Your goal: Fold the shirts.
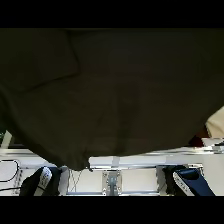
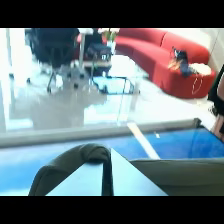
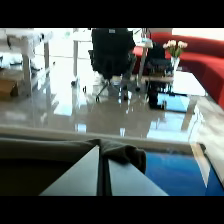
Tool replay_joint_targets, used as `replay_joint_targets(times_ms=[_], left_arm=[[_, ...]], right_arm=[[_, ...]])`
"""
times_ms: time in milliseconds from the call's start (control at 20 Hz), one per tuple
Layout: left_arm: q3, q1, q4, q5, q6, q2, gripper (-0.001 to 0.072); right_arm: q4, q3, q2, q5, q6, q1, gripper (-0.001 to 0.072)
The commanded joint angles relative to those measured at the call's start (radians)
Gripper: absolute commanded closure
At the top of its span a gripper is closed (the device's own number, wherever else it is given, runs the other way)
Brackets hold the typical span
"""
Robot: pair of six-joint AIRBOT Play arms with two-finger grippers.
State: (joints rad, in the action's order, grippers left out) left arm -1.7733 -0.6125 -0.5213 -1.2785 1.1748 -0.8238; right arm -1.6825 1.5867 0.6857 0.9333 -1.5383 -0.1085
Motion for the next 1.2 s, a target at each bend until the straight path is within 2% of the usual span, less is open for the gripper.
replay_joint_targets(times_ms=[0,100,250,300,400,450,550,700,800,900,1050,1150], left_arm=[[0.056,0.038,-0.074,-0.111,0.034,-0.112,0.07],[0.177,0.156,-0.2,-0.08,0.029,-0.19,0.07],[0.379,0.38,-0.544,0.152,0.044,-0.333,0.07],[0.415,0.43,-0.662,0.257,0.091,-0.39,0.0699],[0.426,0.48,-0.867,0.443,0.269,-0.528,0.0699],[0.426,0.482,-0.897,0.518,0.325,-0.584,0.0699],[0.42,0.481,-0.903,0.607,0.355,-0.679,0.0699],[0.394,0.481,-0.895,0.591,0.354,-0.761,0.0699],[0.385,0.481,-0.889,0.54,0.349,-0.759,0.0699],[0.355,0.482,-0.887,0.386,0.334,-0.759,0.0698],[0.365,0.483,-0.824,0.143,0.254,-0.76,0.0698],[0.396,0.485,-0.779,0.102,0.228,-0.76,0.0699]], right_arm=[[-0.023,-0.016,0.249,0.098,-0.005,0.001,0.0686],[-0.002,-0.076,0.407,0.083,-0.005,0.001,0.0685],[0.05,-0.153,0.617,-0.05,-0.007,0.001,0.0685],[0.055,-0.16,0.677,-0.102,-0.01,0.001,0.0685],[0.056,-0.159,0.781,-0.198,-0.011,0.001,0.0686],[0.058,-0.159,0.819,-0.251,-0.023,0.005,0.0686],[0.064,-0.159,0.864,-0.35,-0.077,0.018,0.0686],[0.075,-0.152,0.871,-0.418,-0.093,0.05,0.0686],[0.074,-0.117,0.871,-0.332,-0.089,0.071,0.0686],[0.07,-0.087,0.87,-0.21,-0.077,0.08,0.0686],[0.094,-0.1,0.871,-0.043,0.004,0.078,0.0685],[0.121,-0.131,0.871,-0.002,0.021,0.078,0.0685]])
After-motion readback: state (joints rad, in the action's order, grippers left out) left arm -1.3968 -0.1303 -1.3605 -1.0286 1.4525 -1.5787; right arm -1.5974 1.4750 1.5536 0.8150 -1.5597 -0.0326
